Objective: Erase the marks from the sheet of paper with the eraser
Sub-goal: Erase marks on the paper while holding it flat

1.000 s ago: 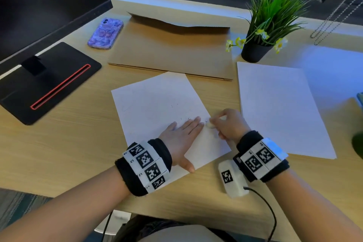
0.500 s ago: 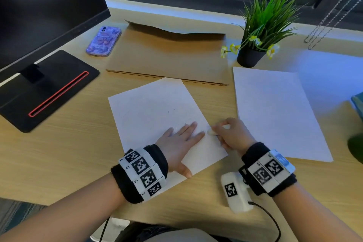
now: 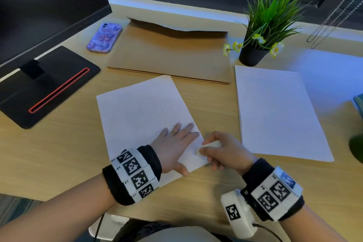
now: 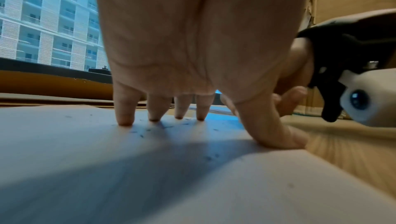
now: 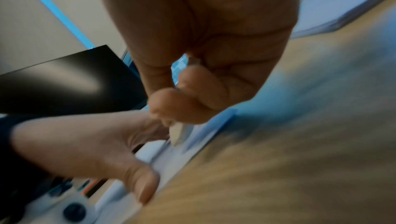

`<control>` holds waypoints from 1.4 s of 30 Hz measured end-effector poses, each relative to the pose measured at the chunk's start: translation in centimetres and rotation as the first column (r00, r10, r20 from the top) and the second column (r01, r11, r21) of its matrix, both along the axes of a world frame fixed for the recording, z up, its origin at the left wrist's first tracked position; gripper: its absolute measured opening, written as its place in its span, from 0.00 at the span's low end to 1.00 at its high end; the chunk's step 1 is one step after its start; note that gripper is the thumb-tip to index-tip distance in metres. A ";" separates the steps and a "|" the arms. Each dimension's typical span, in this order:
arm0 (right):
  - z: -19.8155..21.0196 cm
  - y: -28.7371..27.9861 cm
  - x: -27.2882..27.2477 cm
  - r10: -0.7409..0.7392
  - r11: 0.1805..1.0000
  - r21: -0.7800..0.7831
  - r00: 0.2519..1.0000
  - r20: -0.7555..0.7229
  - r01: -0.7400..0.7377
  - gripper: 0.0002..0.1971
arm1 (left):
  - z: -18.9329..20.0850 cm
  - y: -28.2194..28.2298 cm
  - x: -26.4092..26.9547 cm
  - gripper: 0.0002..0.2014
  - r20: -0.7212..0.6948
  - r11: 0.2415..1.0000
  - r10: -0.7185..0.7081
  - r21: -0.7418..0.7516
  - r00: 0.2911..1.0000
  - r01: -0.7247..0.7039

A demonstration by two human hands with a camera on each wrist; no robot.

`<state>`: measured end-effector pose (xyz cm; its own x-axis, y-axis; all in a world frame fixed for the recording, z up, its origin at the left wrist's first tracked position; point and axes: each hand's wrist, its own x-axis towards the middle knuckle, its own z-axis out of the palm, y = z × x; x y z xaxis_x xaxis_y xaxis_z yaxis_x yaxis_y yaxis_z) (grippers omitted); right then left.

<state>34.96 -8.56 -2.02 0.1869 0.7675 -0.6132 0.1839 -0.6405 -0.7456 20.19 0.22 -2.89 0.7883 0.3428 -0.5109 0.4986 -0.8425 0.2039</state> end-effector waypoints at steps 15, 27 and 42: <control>-0.7 -0.3 -2.4 0.195 0.974 -0.116 0.981 0.007 -0.193 0.06 | -0.7 0.4 0.1 0.53 -0.038 1.000 -0.009 -0.010 0.999 0.009; -0.8 0.3 -2.5 0.177 0.982 -0.084 0.983 0.057 -0.172 0.05 | -0.8 0.5 -0.2 0.54 -0.014 1.000 0.007 0.006 1.000 -0.007; -1.2 3.1 -0.5 -0.088 0.996 0.028 0.978 0.188 0.085 0.06 | -0.6 0.4 -0.3 0.55 0.016 1.000 0.002 0.030 1.000 -0.002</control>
